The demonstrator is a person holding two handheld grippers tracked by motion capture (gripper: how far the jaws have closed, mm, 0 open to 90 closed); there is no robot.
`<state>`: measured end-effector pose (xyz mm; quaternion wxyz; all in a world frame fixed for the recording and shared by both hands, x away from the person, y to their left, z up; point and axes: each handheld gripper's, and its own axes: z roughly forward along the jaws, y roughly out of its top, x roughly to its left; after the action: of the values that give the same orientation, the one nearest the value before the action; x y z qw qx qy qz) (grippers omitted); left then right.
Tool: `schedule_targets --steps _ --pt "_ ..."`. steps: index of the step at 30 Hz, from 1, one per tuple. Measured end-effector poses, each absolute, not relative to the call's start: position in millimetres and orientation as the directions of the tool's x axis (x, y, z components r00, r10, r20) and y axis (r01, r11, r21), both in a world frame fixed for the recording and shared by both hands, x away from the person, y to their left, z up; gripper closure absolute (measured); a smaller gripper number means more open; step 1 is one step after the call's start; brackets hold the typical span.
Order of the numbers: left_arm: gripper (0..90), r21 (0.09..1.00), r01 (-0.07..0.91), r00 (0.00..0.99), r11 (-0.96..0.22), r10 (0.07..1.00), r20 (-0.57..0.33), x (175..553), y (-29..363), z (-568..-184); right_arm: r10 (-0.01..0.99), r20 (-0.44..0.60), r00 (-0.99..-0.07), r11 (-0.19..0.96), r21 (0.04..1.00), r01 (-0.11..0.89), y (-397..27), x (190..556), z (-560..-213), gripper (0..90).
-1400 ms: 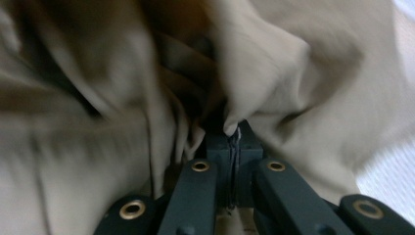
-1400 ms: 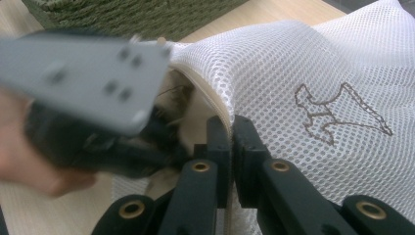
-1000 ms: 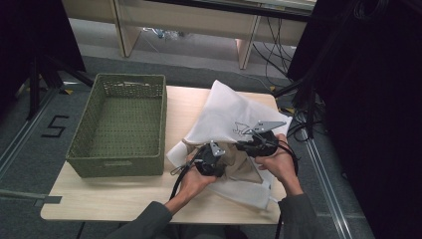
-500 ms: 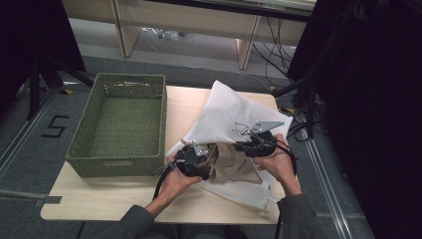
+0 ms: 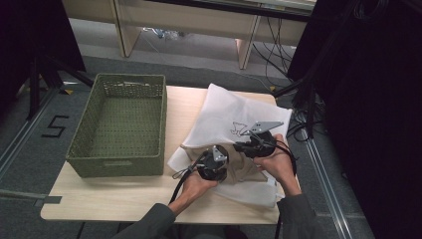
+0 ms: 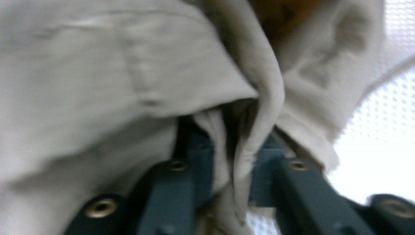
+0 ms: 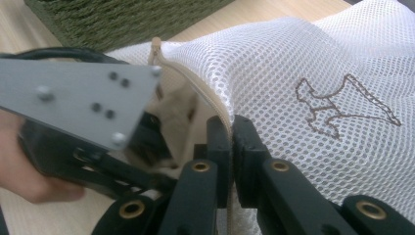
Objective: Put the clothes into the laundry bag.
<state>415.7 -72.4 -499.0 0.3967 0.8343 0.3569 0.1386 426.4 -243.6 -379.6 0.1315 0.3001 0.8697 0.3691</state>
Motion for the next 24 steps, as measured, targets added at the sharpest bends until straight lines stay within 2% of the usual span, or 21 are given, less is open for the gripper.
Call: schedule_targets --steps 3,5,8,10,12,15,17,20,24 --pt "80.8 0.8 0.463 0.672 -0.382 0.74 -0.036 427.2 -74.2 -493.1 0.628 0.002 -0.778 0.533 0.727 0.432 -246.6 426.3 -376.6 88.1" --pt "81.2 0.808 0.486 0.642 -0.332 0.763 -0.072 438.2 -73.1 -490.0 0.63 0.004 -0.777 0.531 0.728 0.434 -250.0 425.8 -375.6 88.1" --pt "80.9 0.809 0.484 0.624 -0.332 0.779 -0.053 446.2 -73.7 -490.5 0.633 0.01 -0.774 0.527 0.727 0.441 -251.8 426.8 -375.9 88.1" --pt "79.5 0.803 0.509 0.606 -0.311 0.792 -0.077 448.1 -73.7 -494.5 0.628 0.005 -0.778 0.536 0.722 0.437 -250.9 427.1 -378.0 88.1" --pt "72.8 0.785 0.518 0.631 -0.339 0.772 -0.083 443.8 -70.6 -495.6 0.632 0.001 -0.775 0.542 0.714 0.443 -249.6 427.3 -380.0 88.1" --pt "51.5 0.762 0.523 0.654 -0.383 0.753 -0.07 429.5 -60.3 -491.3 0.631 0.003 -0.776 0.546 0.709 0.446 -249.6 427.4 -382.1 88.1" --pt "40.4 0.751 0.513 0.672 -0.416 0.739 -0.049 420.4 -51.7 -486.5 0.63 0.003 -0.777 0.546 0.709 0.445 -249.6 427.5 -382.2 88.1" --pt "32.5 0.741 0.492 0.671 -0.457 0.742 0.012 404.9 -31.6 -477.5 0.629 0.003 -0.777 0.546 0.709 0.445 -248.9 427.3 -382.6 88.1" --pt "28.3 0.729 0.496 0.631 -0.472 0.772 0.071 394.7 -7.9 -473.4 0.629 0.002 -0.778 0.546 0.711 0.443 -248.6 427.6 -382.6 88.1"
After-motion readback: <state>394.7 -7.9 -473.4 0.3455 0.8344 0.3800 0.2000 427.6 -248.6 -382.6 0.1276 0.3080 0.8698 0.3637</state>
